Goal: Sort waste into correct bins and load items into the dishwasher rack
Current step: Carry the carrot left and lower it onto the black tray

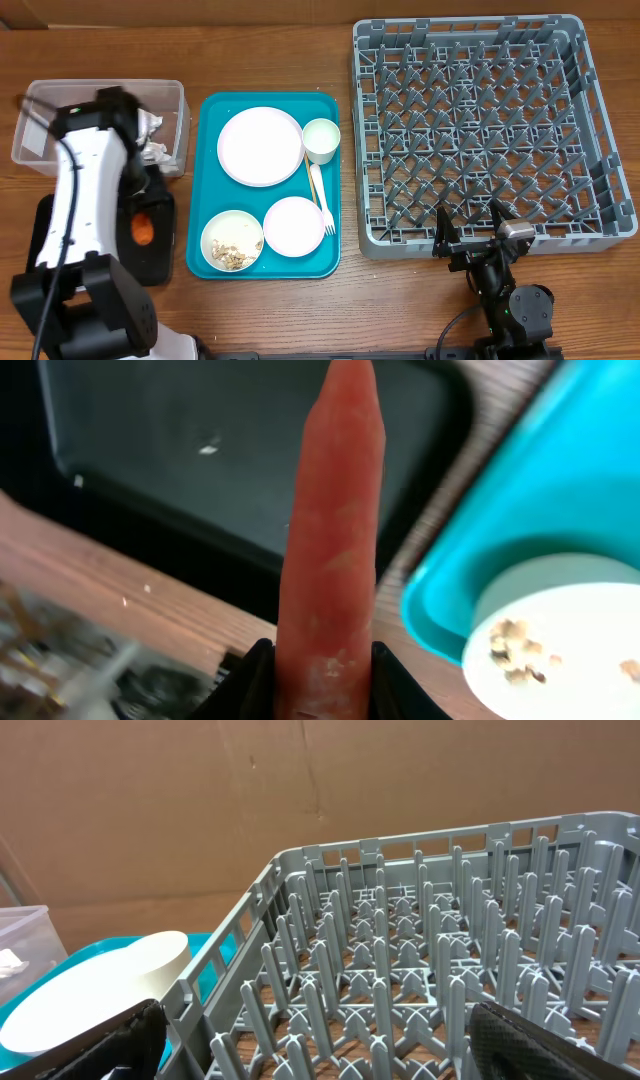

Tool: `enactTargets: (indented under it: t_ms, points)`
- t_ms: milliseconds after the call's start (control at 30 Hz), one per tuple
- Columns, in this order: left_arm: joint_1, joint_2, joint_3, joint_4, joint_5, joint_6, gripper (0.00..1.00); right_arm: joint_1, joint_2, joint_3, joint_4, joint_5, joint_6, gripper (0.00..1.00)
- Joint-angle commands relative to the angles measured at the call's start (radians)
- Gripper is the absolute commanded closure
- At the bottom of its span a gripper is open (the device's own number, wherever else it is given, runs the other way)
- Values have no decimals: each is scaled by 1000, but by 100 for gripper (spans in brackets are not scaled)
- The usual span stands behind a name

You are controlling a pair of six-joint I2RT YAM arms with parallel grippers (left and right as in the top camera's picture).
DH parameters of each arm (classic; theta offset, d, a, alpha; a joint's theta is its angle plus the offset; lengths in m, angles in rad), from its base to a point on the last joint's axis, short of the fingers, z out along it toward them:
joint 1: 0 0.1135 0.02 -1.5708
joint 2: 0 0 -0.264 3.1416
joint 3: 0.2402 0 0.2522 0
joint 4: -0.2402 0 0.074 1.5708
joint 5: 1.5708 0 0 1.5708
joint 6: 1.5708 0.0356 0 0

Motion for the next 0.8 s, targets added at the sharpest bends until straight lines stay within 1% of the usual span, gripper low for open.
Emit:
enactTargets:
  t_ms: [0,233,267,367,500,600,767]
  points:
    - [86,-15,-8,-1,-24,-78,96,-4,-10,-10,6,-5,-3,0]
    - [254,-15,-35,52,-19,-186,96,-4,-10,-10,6,-5,-3,0]
    - [284,-15,-58,86,-4,-215,96,-4,-10,-10,6,-5,-3,0]
    - [328,-15,-112,154,37,-224,96,-4,-10,-10,6,-5,-3,0]
    - [367,-15,-212,262,93,-241,96,-4,-10,-10,6,-5,-3,0]
    - [377,-14,-274,328,105,-241,96,-4,-10,-10,6,-5,-3,0]
    - [376,-14,-303,376,112,-241,96,-4,-10,-10,6,-5,-3,0]
